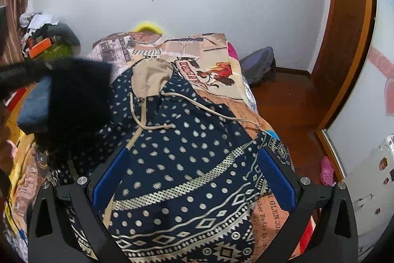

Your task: Fold large clothes

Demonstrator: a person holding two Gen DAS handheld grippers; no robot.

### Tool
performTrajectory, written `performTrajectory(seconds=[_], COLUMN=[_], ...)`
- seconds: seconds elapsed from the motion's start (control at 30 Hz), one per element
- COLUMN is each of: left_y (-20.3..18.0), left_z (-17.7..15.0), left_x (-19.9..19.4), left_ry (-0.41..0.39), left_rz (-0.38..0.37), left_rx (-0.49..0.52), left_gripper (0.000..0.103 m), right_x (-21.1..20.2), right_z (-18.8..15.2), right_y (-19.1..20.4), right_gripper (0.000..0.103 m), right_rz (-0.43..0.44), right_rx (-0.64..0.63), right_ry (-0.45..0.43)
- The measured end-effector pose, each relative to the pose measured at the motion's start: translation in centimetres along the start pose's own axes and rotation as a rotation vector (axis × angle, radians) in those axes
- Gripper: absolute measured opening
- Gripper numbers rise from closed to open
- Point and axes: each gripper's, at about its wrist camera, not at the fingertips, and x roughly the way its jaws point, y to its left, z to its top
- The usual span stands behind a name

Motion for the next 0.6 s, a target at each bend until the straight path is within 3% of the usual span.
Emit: performTrajectory(seconds=[0.13, 0.33, 0.4, 0.5, 0.6], left_y=[-2.8, -4.9, -5.4, -5.6, -4.7], left_z=[-3.1, -6.8, -8.0, -9.1, -9.6], left_x=[4.5, 7.0, 7.2, 7.0, 5.3], left_ry=[0.158, 0.311, 0.358, 0.391, 0.37], left_rz=[-0.021, -0.083, -0.071, -0.034, 0.01], left_rx=[0.039, 0.05, 0.089, 0.148, 0.159], left_gripper=[0.004, 0.004, 0.011, 0.035, 0.039], right_x=[0.4, 1.0, 1.1, 1.1, 1.0], right_z=[-0.6, -1.4, -1.5, -1.7, -1.6], right_y=[-0.5, -1.2, -1.2, -1.1, -0.7], right_gripper=[0.103, 0.103, 0.103, 0.103, 0.103], right_rz=[-0.002, 0.01, 0.011, 0.005, 0.008], right_rx=[-0.015, -0.018, -0.02, -0.031, -0.039], right_ry=[0.025, 0.065, 0.074, 0.083, 0.079])
